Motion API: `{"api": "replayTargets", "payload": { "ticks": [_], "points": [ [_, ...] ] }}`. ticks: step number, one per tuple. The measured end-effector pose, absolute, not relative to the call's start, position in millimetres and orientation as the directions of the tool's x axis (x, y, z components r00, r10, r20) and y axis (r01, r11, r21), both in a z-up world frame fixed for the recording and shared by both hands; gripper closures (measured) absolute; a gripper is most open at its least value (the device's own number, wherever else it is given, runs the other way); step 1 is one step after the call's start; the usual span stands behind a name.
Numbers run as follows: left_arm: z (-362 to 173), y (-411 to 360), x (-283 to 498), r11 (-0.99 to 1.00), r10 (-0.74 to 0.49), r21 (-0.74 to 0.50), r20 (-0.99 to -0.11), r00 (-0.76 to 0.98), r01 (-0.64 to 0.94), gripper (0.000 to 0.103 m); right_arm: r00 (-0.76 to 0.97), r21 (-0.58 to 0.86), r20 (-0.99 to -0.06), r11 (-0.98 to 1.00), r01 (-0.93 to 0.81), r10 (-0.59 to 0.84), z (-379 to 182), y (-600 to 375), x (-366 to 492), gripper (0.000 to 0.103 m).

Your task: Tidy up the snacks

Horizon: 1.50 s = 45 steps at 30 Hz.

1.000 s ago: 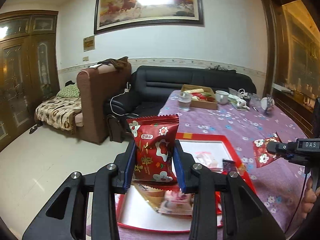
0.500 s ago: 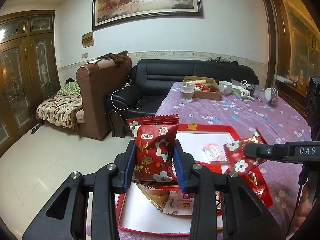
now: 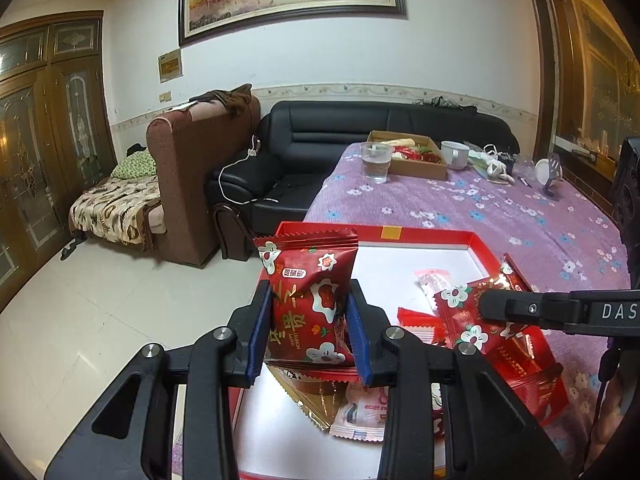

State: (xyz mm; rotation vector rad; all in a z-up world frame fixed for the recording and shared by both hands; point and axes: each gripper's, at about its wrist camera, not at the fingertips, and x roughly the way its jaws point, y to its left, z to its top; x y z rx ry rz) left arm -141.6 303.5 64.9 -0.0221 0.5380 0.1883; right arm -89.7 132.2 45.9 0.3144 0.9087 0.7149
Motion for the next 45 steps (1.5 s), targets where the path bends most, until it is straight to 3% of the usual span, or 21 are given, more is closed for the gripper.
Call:
{"api": "replayTargets", "payload": {
  "ticks": [12, 15, 18, 21, 23, 33, 45],
  "points": [
    [48.2, 293.4, -123.1, 0.981, 0.192, 0.09, -0.535, 0.823, -0.17, 0.069, 0.402, 0.523, -0.633, 0.748, -0.408, 0.662, 29.4, 139.0, -72.3, 0.081],
    [41.0, 287.2, -115.1, 0.983, 0.185, 0.114, -0.559, 0.809, -0.146, 0.065, 0.409, 0.509, -0.641, 0.759, -0.407, 0.65, 26.1, 140.2, -70.1, 0.081],
    [28.5, 278.1, -103.0, 0.986, 0.161, 0.124, -0.612, 0.774, -0.108, 0.05, 0.421, 0.481, -0.655, 0.775, -0.409, 0.628, 23.7, 142.0, -67.9, 0.08],
    [26.3, 266.6, -101.8, 0.978, 0.19, 0.181, -0.61, 0.769, -0.099, 0.036, 0.439, 0.456, -0.66, 0.79, -0.41, 0.609, 24.7, 141.3, -68.1, 0.079],
    [29.6, 260.5, -105.3, 0.972, 0.21, 0.214, -0.591, 0.779, -0.101, 0.019, 0.464, 0.429, -0.662, 0.806, -0.409, 0.588, 28.8, 138.2, -69.6, 0.075],
    [68.1, 239.2, -132.4, 0.932, 0.324, 0.305, -0.459, 0.827, -0.196, 0.018, 0.563, 0.488, -0.555, 0.788, -0.377, 0.613, 60.9, 80.9, -82.2, 0.05],
    [115.1, 210.4, -196.2, 0.919, 0.334, 0.325, -0.344, 0.878, -0.223, 0.015, 0.647, 0.4, -0.472, 0.799, -0.448, 0.599, 105.2, 56.0, -147.6, 0.045]
  ]
}}
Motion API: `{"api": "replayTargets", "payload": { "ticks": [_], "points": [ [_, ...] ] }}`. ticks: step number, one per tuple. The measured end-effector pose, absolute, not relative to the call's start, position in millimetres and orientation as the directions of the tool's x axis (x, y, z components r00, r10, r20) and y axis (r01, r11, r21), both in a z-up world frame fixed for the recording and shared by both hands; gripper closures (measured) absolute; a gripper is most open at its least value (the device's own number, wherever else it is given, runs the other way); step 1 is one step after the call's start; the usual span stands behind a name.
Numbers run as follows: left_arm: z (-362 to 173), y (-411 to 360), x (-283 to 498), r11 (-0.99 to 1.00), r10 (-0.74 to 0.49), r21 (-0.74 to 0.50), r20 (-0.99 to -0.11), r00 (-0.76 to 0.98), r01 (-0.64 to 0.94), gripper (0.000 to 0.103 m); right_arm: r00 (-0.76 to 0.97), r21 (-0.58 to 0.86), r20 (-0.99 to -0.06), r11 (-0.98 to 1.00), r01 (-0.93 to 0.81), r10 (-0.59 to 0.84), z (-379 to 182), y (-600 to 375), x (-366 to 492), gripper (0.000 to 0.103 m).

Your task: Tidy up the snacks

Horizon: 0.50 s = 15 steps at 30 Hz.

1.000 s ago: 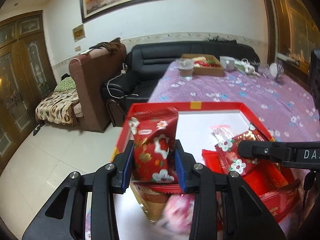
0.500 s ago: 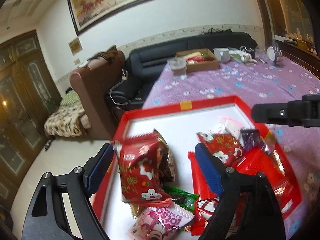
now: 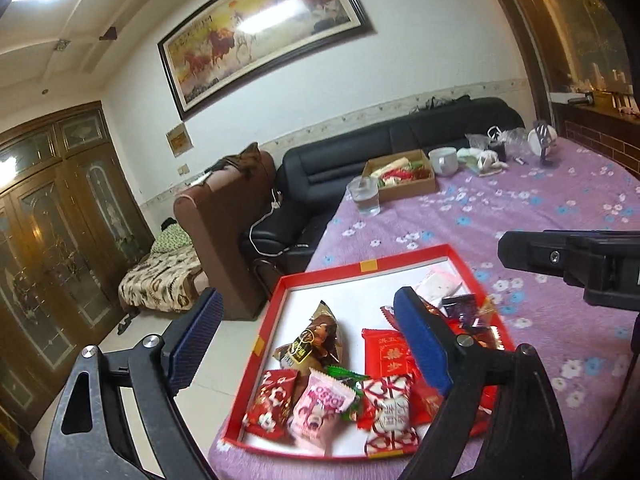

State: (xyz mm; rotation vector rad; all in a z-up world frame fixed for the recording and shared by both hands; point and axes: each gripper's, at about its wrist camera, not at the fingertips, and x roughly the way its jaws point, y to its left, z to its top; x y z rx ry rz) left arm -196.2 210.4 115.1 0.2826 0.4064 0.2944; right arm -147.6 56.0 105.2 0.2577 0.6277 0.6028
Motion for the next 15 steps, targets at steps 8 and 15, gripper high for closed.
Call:
{"api": "replayTargets", "payload": {
  "ticks": [8, 15],
  "points": [
    [147.7, 196.9, -251.5, 0.925, 0.324, 0.292, -0.275, 0.905, -0.242, 0.005, 0.696, 0.354, -0.389, 0.796, -0.491, 0.603, 137.9, 39.2, -210.7, 0.04],
    [169.7, 195.2, -304.7, 0.941, 0.295, 0.232, -0.217, 0.93, -0.245, 0.0, 0.757, 0.233, -0.323, 0.823, -0.519, 0.569, 163.1, 39.3, -279.5, 0.022]
  ]
}}
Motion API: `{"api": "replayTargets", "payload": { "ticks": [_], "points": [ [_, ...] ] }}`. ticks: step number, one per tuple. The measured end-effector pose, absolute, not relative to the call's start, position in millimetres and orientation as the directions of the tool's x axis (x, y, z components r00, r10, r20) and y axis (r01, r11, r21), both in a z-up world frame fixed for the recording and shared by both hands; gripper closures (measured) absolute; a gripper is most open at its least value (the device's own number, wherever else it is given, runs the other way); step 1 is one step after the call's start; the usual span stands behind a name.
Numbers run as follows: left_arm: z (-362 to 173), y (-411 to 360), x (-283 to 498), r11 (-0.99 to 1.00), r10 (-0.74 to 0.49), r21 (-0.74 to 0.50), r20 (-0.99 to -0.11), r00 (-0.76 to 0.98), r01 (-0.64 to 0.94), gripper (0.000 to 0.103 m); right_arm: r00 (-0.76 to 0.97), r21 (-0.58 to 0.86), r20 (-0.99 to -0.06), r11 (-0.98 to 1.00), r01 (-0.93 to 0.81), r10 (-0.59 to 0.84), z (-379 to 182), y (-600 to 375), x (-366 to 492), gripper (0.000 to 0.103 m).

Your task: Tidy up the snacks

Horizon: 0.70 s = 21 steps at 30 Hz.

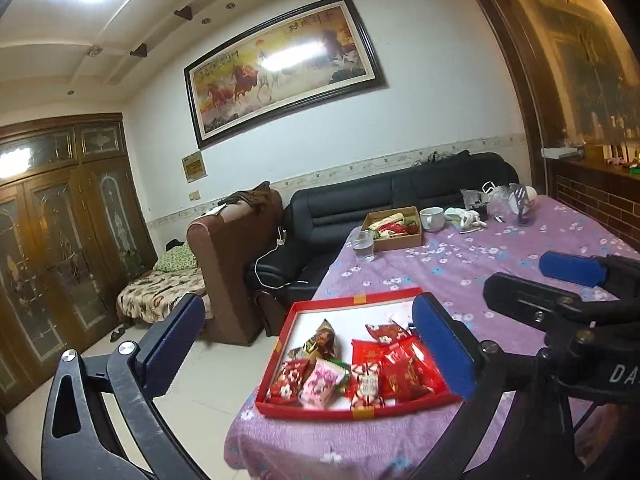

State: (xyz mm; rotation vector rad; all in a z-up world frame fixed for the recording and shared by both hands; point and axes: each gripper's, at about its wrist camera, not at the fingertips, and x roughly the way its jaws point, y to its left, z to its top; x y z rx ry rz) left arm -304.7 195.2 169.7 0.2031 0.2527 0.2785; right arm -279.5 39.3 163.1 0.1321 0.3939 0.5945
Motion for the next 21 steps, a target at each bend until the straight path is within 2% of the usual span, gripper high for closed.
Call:
{"api": "replayTargets", "payload": {
  "ticks": [7, 14, 16, 21],
  "points": [
    [171.3, 202.9, -345.8, 0.976, 0.205, 0.121, -0.238, 0.949, -0.181, 0.0, 0.762, 0.241, -0.301, 0.819, -0.52, 0.573, 170.7, 23.4, -317.1, 0.019],
    [166.8, 222.3, -347.9, 0.957, 0.287, 0.016, -0.232, 0.93, -0.291, 0.0, 0.788, 0.179, -0.26, 0.83, -0.528, 0.558, 176.4, 18.2, -335.9, 0.019],
    [165.5, 224.1, -344.3, 0.953, 0.299, 0.018, -0.237, 0.924, -0.304, 0.0, 0.793, 0.153, -0.262, 0.835, -0.529, 0.55, 176.1, 23.1, -334.2, 0.019],
    [155.2, 217.2, -327.0, 0.948, 0.319, 0.071, -0.244, 0.916, -0.311, 0.0, 0.762, 0.212, -0.3, 0.819, -0.533, 0.573, 164.7, 22.2, -312.5, 0.019]
  ]
}}
